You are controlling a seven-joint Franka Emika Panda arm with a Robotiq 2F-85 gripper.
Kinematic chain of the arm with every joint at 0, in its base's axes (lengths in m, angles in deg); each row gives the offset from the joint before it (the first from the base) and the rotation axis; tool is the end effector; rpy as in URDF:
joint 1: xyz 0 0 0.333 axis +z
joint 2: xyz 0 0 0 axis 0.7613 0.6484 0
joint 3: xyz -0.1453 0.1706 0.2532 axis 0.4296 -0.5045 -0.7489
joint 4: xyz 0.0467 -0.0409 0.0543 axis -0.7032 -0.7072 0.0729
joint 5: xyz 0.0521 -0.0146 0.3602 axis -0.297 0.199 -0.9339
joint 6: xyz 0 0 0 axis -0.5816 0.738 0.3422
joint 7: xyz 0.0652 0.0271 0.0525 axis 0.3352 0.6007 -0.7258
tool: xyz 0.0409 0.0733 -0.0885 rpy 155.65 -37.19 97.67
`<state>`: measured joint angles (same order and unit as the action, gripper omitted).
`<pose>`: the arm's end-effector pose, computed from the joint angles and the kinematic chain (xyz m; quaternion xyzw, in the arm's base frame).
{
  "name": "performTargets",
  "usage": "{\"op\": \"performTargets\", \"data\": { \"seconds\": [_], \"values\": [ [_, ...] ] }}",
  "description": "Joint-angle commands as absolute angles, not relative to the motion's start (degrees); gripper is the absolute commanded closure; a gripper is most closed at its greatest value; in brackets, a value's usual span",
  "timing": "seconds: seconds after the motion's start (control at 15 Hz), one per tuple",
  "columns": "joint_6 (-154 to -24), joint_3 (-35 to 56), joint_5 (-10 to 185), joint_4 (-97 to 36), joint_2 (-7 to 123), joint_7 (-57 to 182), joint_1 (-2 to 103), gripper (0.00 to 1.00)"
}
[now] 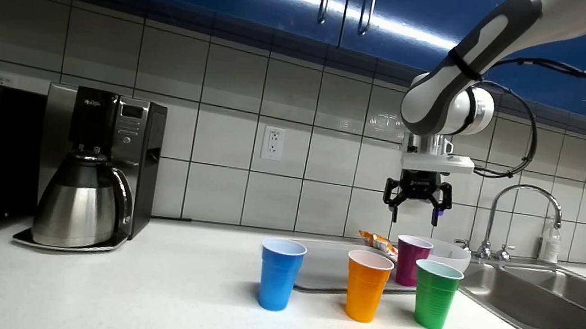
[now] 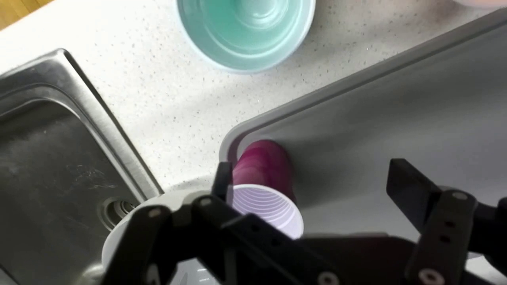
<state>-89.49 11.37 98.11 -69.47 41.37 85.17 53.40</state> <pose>0.4994 -0.0160 0.3846 0.9822 -0.1644 0.0526 0.0735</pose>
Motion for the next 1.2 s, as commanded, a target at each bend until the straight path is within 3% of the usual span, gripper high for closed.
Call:
{"op": "performTargets", "data": {
  "seconds": [0.0,0.47,1.13],
  "values": [
    [-86.9,9.1,96.1,-75.9,33.9,82.9,51.9,0.00],
    [-87.7,7.0,95.3,-82.8,29.4,84.8,50.8,0.00],
    [-93.3,5.8,96.7,-84.2,33.3,96.0,48.1,0.00]
  ]
}}
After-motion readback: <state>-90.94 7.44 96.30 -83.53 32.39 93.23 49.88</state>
